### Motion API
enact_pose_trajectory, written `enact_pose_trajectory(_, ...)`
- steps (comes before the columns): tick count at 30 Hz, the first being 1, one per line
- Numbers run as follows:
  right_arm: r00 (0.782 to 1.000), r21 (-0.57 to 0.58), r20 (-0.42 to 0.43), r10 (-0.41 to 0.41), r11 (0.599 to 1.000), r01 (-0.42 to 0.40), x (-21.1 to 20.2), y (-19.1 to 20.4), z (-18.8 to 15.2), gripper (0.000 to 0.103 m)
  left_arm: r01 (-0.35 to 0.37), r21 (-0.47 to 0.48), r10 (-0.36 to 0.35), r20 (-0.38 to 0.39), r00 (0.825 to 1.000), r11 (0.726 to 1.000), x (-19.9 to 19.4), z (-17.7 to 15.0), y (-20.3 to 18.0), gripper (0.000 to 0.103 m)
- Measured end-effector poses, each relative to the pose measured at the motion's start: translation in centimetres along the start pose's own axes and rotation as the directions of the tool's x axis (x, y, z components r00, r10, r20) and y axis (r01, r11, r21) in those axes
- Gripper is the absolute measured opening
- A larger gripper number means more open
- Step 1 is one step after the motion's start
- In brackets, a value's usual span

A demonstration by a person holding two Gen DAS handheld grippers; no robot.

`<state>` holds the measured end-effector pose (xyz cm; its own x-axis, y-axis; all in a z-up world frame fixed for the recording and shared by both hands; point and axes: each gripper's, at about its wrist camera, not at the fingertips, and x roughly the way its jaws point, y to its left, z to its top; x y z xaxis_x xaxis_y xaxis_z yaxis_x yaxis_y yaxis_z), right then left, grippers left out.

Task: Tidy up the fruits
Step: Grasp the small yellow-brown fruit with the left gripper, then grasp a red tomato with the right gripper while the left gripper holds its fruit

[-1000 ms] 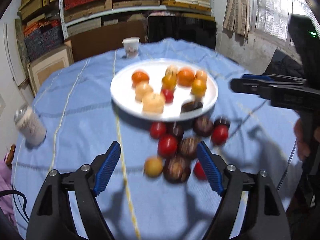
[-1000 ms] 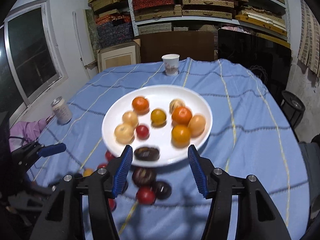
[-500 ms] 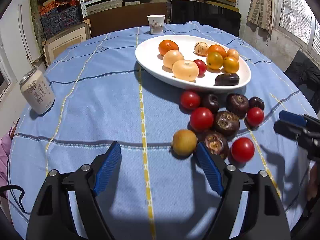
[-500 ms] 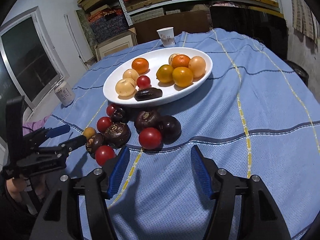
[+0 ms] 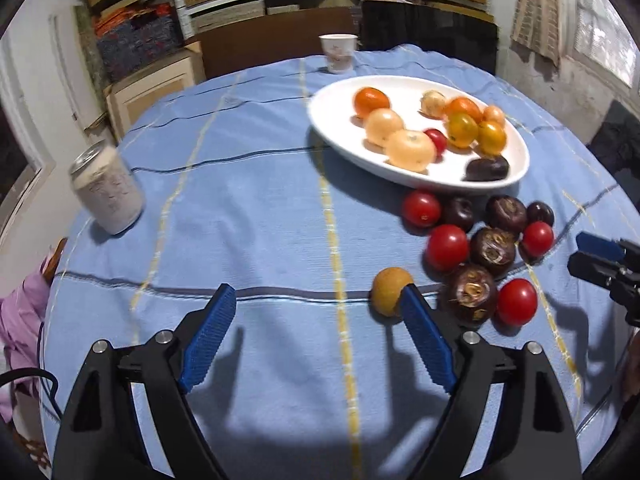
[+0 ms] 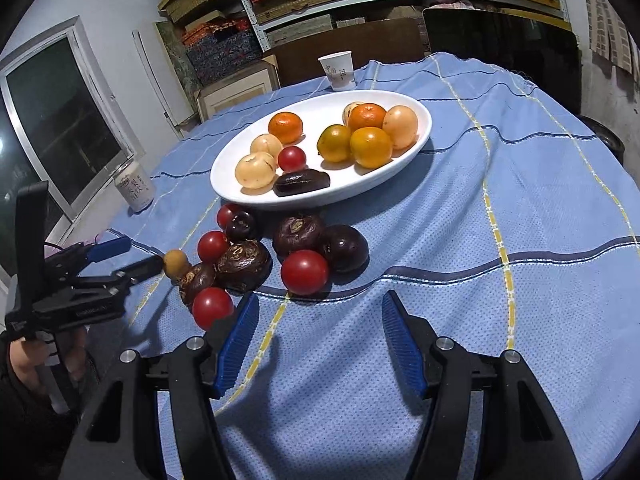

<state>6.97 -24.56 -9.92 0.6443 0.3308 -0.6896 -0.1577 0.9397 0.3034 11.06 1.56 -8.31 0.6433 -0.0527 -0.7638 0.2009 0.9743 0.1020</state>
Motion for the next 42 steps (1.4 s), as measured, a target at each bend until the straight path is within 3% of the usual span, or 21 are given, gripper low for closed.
enact_pose_trajectory(3, 1.000, 0.005, 0.001, 0.002, 1.000, -0.002, 0.0, -0.1, 0.0, 0.065, 0.056, -0.045, -0.055, 0.023, 0.998, 0.997, -0.9, 0.2, 0.8, 0.081)
enact_pose_trajectory(5, 1.000, 0.004, 0.001, 0.003, 1.000, -0.003, 0.0, -0.1, 0.0, 0.065, 0.100, -0.018, -0.100, 0.024, 0.995, 0.995, -1.1, 0.2, -0.2, 0.081)
enact_pose_trajectory(8, 1.000, 0.006, 0.002, 0.004, 1.000, -0.004, 0.0, -0.1, 0.0, 0.065, 0.099, 0.033, -0.099, 0.001, 0.995, 0.995, 0.0, 0.2, -2.2, 0.081)
enact_pose_trajectory(12, 1.000, 0.011, 0.005, 0.007, 1.000, -0.007, -0.1, -0.2, 0.0, 0.065, 0.107, 0.015, -0.107, -0.011, 0.994, 0.994, 1.4, 0.3, -2.7, 0.081)
enact_pose_trajectory(15, 1.000, 0.014, 0.005, 0.014, 1.000, -0.014, -0.1, -0.3, 0.0, 0.065, 0.133, 0.019, -0.131, -0.061, 0.989, 0.991, 2.4, 0.0, -2.6, 0.047)
enact_pose_trajectory(16, 1.000, 0.015, 0.002, 0.015, 1.000, -0.015, -0.1, -0.3, 0.0, 0.065, 0.136, 0.025, -0.134, -0.077, 0.988, 0.990, 2.7, -0.3, -2.7, 0.042)
enact_pose_trajectory(29, 1.000, 0.013, 0.000, 0.016, 1.000, -0.016, 0.0, -0.2, 0.0, 0.065, 0.160, 0.060, -0.157, -0.053, 0.986, 0.985, 3.0, 0.4, -3.3, 0.042)
enact_pose_trajectory(30, 1.000, 0.013, 0.000, 0.017, 1.000, -0.017, 0.0, -0.2, 0.0, 0.065, 0.161, 0.057, -0.159, -0.047, 0.986, 0.985, 2.9, 0.4, -3.3, 0.040)
enact_pose_trajectory(31, 1.000, 0.013, 0.000, 0.017, 1.000, -0.017, 0.0, -0.2, 0.0, 0.065, 0.165, 0.055, -0.163, -0.041, 0.986, 0.985, 2.8, 0.4, -3.2, 0.026)
enact_pose_trajectory(34, 1.000, 0.000, -0.006, 0.012, 1.000, -0.012, 0.1, 0.1, -0.1, 0.065, 0.173, 0.051, -0.173, -0.002, 0.985, 0.984, 2.2, 0.4, -3.0, 0.024)
enact_pose_trajectory(42, 0.997, -0.153, -0.037, -0.066, 0.986, 0.059, 0.8, 3.0, 0.3, 0.064, 0.179, 0.035, -0.181, 0.070, 0.981, 0.983, 0.9, 0.2, -2.5, 0.024)
